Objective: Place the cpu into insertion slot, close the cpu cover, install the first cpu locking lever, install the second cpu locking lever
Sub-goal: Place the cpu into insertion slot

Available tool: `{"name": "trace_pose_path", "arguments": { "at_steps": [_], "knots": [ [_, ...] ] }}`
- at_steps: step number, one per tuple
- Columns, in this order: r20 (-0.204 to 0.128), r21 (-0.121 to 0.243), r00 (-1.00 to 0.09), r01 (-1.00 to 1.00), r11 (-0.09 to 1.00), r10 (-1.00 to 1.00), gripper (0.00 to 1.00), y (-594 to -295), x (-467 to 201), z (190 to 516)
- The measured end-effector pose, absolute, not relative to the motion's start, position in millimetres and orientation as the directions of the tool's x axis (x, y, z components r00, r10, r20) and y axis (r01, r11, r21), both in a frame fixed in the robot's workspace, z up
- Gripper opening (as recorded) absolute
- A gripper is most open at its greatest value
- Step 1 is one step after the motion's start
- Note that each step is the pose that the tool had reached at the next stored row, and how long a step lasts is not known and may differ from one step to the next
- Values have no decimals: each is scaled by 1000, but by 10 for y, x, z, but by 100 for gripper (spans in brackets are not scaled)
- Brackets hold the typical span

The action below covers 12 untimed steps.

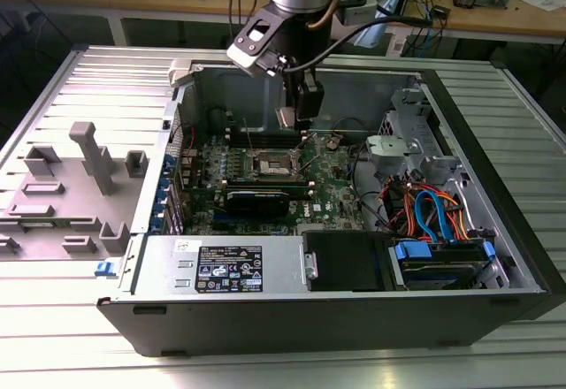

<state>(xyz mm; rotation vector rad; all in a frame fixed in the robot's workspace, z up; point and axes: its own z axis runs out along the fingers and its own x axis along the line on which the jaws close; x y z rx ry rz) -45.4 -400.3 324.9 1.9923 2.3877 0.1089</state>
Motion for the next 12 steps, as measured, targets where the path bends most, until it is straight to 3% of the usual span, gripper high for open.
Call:
{"name": "trace_pose_path", "arguments": {
  "at_steps": [12],
  "knots": [
    [22,73,-152,986,151,988,54,-4020,-525,3191]
  ]
}}
